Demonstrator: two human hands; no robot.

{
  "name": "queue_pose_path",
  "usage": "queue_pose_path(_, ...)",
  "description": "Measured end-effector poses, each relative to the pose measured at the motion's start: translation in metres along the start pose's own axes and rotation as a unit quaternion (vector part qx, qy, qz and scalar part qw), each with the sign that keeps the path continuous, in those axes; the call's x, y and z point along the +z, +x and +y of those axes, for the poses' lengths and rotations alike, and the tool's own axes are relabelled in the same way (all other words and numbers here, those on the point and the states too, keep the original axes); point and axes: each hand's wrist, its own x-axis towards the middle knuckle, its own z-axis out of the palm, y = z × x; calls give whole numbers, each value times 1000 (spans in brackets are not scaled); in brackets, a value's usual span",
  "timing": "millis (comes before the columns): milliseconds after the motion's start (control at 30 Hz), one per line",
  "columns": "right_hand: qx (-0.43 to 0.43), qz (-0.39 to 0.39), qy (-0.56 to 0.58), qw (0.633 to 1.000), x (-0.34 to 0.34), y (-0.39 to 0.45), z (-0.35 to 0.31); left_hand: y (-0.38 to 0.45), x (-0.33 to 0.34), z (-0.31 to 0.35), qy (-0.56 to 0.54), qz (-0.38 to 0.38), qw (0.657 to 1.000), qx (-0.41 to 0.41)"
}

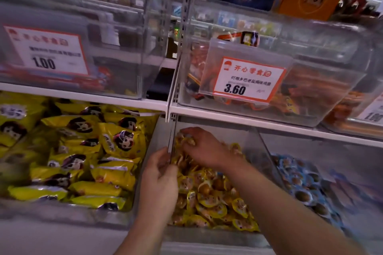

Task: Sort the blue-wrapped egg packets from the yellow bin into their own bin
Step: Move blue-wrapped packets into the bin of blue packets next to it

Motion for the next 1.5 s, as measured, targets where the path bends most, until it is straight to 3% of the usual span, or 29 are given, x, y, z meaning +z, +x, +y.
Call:
queue_pose_path(133,10,-42,-47,998,31,36,13,5,1,-6,-2,0,1000,9)
queue_pose_path(200,-31,-33,-82,996,31,31,24,9,2,-9,2,-4,1000,7)
queue_pose_path(367,-119,-93,-137,979,-3,-8,44,19,5,-9,42,-7,999,34)
queue_pose_path(533,-34,-137,-268,953,-31,-34,67,21,14,-11,48,9,998,49)
queue_pose_path(633,20,-184,-291,939,-41,-27,66,19,14,-11,50,14,997,52)
queue_pose_path(667,21,-172,-279,945,-42,-24,63,19,14,-11,52,13,997,52)
queue_pose_path(767,-23,-27,-189,981,-29,-3,55,19,15,-9,55,12,997,57)
queue_pose_path(867,-15,-66,-99,993,2,24,50,19,14,-7,58,10,997,52)
queue_pose_path(933,-18,-101,-148,984,26,41,52,19,14,-7,54,8,997,52)
queue_pose_path(1067,-80,-98,-276,953,42,53,64,20,14,-7,62,6,997,52)
queue_pose_path(1267,-34,-79,-351,932,39,48,72,20,13,-5,70,6,996,51)
queue_pose_path(1500,3,-56,-118,991,31,44,59,19,14,-3,83,19,995,57)
